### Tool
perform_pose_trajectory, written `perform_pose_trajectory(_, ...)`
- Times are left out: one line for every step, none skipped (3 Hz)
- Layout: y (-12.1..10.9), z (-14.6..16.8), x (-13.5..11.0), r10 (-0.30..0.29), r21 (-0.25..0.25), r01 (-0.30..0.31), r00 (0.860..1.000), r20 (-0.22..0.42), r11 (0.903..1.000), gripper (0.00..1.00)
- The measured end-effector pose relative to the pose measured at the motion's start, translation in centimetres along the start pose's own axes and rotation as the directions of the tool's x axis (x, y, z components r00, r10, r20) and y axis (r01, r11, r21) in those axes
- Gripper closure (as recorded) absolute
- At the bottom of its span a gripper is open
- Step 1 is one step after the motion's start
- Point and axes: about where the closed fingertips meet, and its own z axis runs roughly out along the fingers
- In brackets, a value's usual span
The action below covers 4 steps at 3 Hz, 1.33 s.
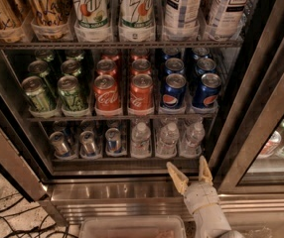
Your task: Pick water bottle from bottom shelf of fridge
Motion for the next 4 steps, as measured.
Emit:
perform_pose_trajectory(0.0,0.0,0.0,0.0,0.0,0.0,1.0,0.0,1.0,0.11)
perform_pose_trajectory(-0.01,0.02,0.01,0.0,0.001,0.0,1.0,0.0,1.0,0.11)
perform_pose_trajectory(-0.06,0.08,0.02,0.002,0.006,-0.002,1.0,0.004,1.0,0.16)
perform_pose_trajectory(-0.29,0.33,0.04,0.011,0.019,-0.011,1.0,0.007,0.9998,0.23)
